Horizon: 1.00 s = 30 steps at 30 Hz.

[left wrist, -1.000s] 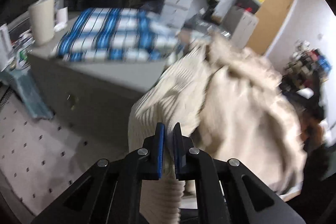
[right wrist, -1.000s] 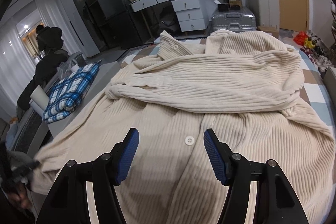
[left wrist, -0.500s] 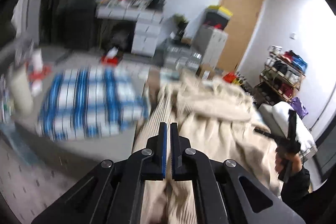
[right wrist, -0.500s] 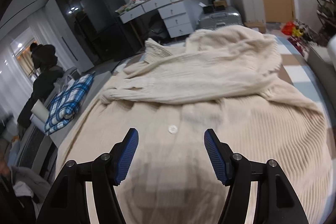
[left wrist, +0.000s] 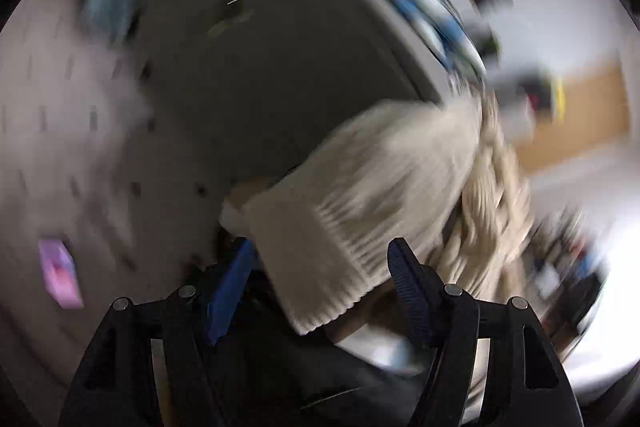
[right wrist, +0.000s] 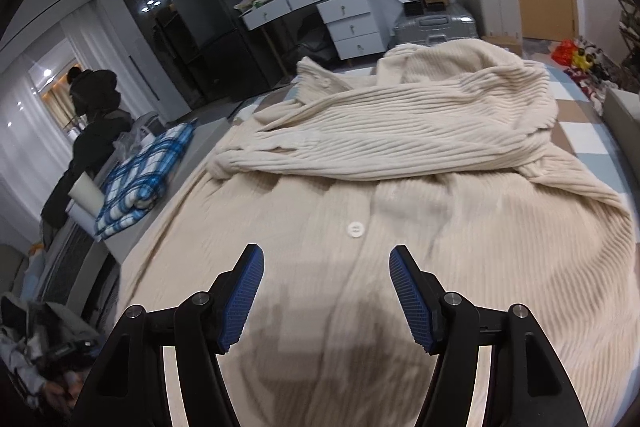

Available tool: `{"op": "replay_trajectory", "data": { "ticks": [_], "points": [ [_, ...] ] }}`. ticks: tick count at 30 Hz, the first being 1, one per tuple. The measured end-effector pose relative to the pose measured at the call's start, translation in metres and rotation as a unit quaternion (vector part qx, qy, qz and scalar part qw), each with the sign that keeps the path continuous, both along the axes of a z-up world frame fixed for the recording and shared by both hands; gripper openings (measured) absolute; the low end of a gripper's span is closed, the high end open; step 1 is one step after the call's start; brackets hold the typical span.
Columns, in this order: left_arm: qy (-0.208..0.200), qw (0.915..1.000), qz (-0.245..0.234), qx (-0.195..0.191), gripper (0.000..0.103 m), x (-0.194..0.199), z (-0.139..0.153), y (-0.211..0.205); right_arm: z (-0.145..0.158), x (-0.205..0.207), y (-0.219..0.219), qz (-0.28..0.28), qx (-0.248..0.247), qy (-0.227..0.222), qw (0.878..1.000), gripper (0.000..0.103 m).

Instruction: Fold large clothes

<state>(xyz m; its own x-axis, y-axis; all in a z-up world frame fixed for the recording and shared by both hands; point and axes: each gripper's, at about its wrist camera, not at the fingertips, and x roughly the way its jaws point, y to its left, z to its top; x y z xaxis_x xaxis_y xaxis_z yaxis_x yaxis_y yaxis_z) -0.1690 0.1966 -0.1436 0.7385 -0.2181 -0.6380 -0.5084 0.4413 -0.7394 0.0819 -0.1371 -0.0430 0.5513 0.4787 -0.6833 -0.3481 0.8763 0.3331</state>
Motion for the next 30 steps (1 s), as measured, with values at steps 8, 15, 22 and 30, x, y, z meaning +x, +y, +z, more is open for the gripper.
{"op": "replay_trajectory", "data": {
  "ticks": [8, 15, 22, 30],
  "points": [
    [-0.083, 0.9722, 0.059, -0.211, 0.065, -0.014, -0.064, -0.008, 0.007, -0.006, 0.023, 0.030, -0.007, -0.009, 0.999, 0.066],
    [-0.122, 0.9632, 0.069, -0.229, 0.061, 0.003, -0.066, -0.004, 0.008, -0.011, 0.020, 0.022, -0.011, -0.008, 1.000, 0.066],
    [-0.079, 0.9913, 0.066, -0.082, 0.009, 0.018, -0.014, 0.002, 0.007, -0.010, 0.016, 0.013, -0.009, -0.006, 1.000, 0.066],
    [-0.160, 0.9779, 0.067, 0.117, 0.007, 0.011, 0.130, 0.010, 0.009, -0.009, 0.013, 0.011, -0.002, -0.013, 1.000, 0.066]
  ]
}}
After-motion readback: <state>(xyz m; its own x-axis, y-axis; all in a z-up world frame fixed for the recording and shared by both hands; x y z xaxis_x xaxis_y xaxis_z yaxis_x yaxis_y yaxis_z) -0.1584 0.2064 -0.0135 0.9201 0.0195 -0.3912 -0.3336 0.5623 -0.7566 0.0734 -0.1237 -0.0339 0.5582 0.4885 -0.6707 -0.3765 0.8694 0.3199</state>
